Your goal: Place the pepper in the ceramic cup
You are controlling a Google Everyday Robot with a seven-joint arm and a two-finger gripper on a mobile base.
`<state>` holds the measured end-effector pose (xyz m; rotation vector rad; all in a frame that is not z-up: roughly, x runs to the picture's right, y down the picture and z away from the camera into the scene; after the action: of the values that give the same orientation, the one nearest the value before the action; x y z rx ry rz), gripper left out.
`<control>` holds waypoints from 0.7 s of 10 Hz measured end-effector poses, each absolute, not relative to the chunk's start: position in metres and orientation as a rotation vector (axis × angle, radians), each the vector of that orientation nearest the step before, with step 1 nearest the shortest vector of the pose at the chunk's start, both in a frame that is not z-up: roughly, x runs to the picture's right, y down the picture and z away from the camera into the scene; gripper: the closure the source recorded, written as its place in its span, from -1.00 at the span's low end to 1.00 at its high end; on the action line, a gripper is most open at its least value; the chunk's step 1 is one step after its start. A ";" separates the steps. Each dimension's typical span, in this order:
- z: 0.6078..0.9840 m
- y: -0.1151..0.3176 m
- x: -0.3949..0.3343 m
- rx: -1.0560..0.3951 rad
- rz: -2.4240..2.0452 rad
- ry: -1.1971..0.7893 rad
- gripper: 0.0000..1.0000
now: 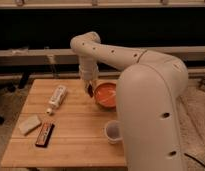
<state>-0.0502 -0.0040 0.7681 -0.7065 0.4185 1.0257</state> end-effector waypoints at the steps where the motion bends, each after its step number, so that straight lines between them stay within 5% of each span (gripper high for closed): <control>1: 0.762 -0.002 -0.040 -0.704 1.038 0.409 1.00; 7: 0.725 0.019 0.025 -0.693 1.116 0.401 1.00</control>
<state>0.0251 0.0192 0.7250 -0.6931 0.4007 1.1160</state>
